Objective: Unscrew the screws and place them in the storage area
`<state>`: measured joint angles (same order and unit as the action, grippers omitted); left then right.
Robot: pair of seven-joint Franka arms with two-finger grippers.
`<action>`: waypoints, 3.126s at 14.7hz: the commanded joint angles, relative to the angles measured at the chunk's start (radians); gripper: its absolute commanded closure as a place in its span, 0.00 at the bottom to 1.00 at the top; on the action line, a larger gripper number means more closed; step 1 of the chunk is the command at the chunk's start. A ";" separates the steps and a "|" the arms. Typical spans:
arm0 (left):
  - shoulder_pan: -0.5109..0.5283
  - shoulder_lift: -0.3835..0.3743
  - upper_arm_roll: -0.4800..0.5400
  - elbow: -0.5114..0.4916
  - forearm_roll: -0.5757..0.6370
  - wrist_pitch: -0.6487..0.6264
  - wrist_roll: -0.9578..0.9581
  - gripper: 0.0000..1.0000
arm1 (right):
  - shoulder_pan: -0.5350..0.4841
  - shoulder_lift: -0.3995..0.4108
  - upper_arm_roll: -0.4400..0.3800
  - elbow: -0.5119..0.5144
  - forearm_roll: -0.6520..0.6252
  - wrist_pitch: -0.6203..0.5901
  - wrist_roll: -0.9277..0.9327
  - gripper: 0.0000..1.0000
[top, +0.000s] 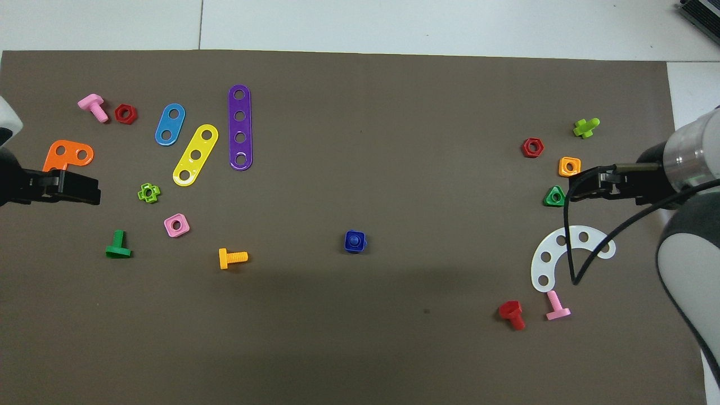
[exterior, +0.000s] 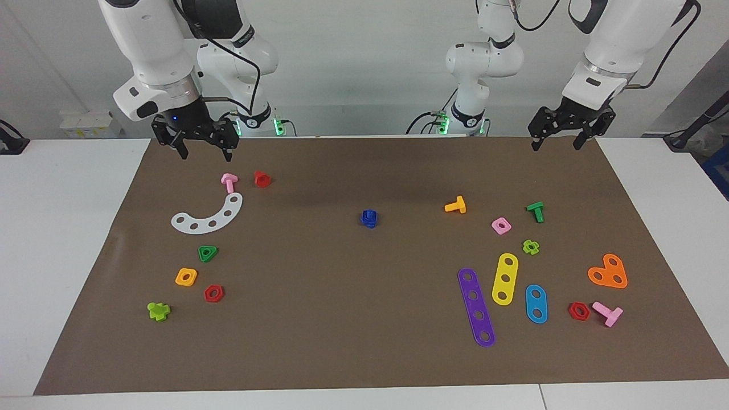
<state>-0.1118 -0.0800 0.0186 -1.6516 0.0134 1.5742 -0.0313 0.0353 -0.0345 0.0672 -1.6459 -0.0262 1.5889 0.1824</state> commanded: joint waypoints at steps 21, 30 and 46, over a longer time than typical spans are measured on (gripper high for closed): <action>-0.377 0.156 -0.022 -0.169 -0.078 0.449 -0.413 0.00 | -0.009 0.001 0.003 0.009 0.006 -0.018 -0.001 0.00; -0.554 0.365 -0.020 -0.143 -0.079 0.696 -0.538 0.00 | -0.009 0.001 0.003 0.009 0.006 -0.018 -0.001 0.00; -0.641 0.456 -0.017 -0.238 -0.009 0.731 -0.545 0.13 | -0.009 0.001 0.003 0.009 0.005 -0.018 -0.001 0.00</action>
<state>-0.7340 0.4004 -0.0181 -1.8496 -0.0187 2.3073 -0.5712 0.0351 -0.0345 0.0672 -1.6459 -0.0262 1.5889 0.1824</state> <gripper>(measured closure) 0.088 0.000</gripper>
